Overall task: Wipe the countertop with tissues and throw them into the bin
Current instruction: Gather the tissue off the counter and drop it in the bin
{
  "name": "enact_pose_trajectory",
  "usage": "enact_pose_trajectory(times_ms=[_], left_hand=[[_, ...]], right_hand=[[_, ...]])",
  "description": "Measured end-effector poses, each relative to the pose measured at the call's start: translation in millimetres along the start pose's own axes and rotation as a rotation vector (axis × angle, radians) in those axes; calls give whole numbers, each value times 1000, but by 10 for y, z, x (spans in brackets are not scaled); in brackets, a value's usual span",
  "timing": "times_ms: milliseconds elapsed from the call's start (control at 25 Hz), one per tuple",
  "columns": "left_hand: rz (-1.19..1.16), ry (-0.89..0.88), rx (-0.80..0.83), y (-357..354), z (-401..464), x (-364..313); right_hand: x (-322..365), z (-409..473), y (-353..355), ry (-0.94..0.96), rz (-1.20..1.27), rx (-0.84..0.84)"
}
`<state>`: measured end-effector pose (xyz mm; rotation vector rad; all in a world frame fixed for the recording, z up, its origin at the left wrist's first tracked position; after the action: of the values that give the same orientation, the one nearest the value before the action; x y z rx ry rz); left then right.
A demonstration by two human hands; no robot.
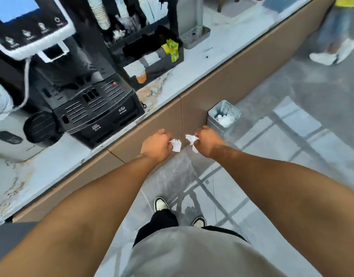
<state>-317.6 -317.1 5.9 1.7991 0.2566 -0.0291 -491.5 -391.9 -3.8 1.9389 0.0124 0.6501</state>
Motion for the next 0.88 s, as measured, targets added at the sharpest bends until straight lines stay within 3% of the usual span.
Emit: enact_pose_trajectory(times_ms=[200, 520, 880], left_hand=[[46, -175, 34, 36, 597, -831], [38, -342, 41, -52, 1716, -1681], [-92, -261, 144, -228, 3245, -1799]], right_hand=[[-850, -74, 449, -170, 115, -127], [-1821, 306, 935, -353, 115, -179], [-2360, 1523, 1254, -379, 63, -19]])
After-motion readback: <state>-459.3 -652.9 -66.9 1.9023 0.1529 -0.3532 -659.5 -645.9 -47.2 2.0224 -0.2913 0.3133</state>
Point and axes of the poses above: each hand's wrist, its own z-axis towards the middle knuckle, its own y-axis out of the back of the hand, x = y × z, the point moved 4 cm from there along z, towards the middle knuckle, and after that the axes turned 4 degrees about z, right-handed, at the moved point
